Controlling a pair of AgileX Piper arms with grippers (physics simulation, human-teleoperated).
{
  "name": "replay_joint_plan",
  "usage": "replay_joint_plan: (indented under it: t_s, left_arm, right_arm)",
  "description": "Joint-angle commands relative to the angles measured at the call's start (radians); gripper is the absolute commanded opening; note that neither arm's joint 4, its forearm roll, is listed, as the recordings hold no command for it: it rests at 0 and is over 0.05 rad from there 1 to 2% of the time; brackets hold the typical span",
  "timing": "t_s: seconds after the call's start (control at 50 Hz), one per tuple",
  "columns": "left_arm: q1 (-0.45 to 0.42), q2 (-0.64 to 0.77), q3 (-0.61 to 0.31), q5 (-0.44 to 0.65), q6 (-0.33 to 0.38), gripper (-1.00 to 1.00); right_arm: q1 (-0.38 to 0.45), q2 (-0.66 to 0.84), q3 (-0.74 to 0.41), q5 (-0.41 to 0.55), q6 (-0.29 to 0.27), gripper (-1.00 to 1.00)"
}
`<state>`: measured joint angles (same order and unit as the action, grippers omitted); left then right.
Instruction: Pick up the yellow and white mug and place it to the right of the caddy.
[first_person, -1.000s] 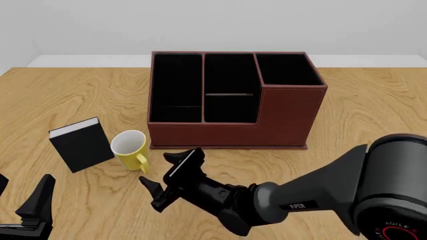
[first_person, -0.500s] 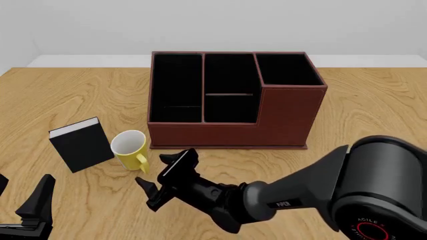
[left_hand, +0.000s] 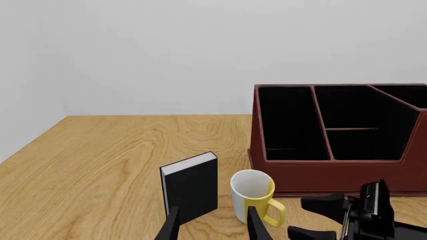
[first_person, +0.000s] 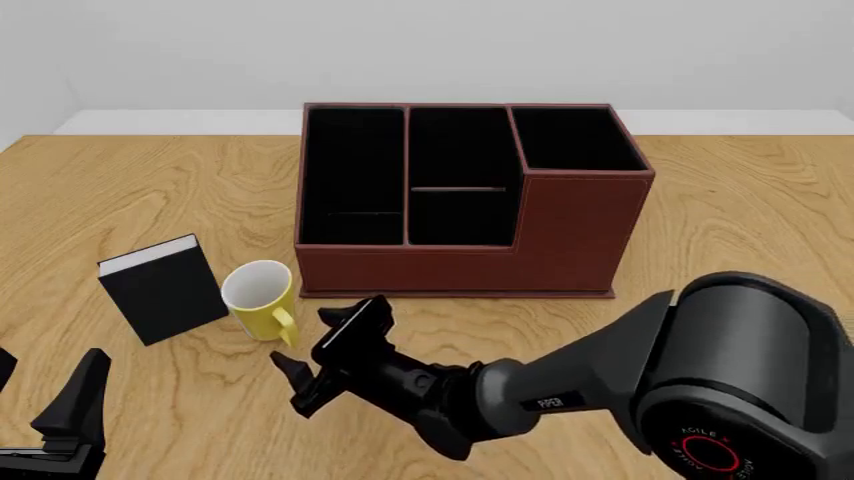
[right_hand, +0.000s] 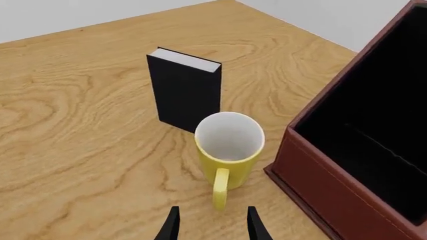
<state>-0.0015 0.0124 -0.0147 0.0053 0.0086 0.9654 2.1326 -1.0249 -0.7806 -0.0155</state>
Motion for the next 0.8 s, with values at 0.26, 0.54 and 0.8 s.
replay_joint_plan:
  t_s: [0.26, 0.54, 0.8]
  left_arm:
    - [0.0, 0.0, 0.0, 0.0, 0.0, 1.0]
    - [0.0, 0.0, 0.0, 0.0, 0.0, 1.0]
    - [0.0, 0.0, 0.0, 0.0, 0.0, 1.0]
  right_arm:
    - [-0.007, 0.033, -0.042, 0.016, 0.011, 1.0]
    - [-0.009, 0.059, -0.072, 0.027, 0.004, 1.0]
    - [-0.006, 0.084, -0.112, 0.044, -0.007, 1.0]
